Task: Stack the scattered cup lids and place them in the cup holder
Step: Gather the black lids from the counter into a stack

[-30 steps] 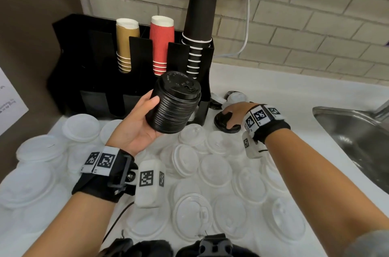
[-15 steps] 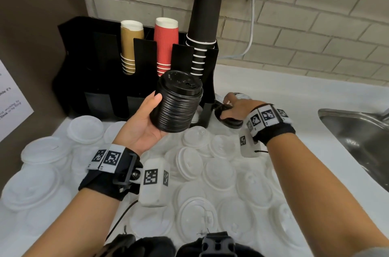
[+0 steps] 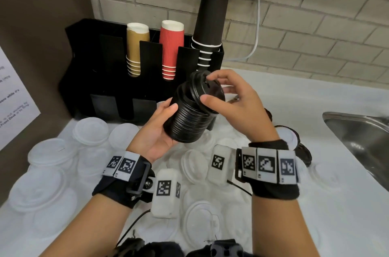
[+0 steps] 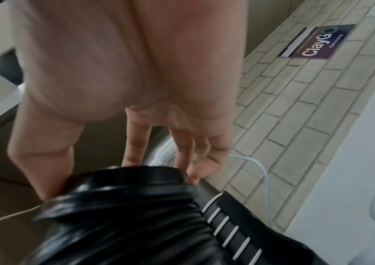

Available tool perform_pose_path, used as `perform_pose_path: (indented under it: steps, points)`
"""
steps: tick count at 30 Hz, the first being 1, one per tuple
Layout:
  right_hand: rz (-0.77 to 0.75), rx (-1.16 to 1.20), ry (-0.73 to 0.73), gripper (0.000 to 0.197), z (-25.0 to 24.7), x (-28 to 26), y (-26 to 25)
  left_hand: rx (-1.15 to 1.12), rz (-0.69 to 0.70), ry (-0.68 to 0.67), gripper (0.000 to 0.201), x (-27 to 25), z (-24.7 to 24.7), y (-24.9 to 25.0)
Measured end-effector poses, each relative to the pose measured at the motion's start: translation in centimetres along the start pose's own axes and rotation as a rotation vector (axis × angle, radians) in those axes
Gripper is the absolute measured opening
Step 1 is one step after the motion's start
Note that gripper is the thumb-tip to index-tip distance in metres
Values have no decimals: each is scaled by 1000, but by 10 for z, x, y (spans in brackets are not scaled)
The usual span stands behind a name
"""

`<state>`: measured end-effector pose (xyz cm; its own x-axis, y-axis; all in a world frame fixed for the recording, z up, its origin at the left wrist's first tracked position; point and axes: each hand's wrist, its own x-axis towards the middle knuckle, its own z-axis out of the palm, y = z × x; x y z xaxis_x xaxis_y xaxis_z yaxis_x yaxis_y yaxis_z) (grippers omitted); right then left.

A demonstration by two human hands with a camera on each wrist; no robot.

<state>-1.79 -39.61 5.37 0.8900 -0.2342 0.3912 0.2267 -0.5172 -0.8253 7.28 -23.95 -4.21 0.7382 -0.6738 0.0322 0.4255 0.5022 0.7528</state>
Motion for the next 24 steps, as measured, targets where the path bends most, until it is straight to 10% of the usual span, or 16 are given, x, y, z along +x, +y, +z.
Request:
perform_pose_path:
  steps: [24]
  points:
    - [-53, -124, -76, 31, 23, -2, -10, -47, -55, 50, 42, -17, -6, 7]
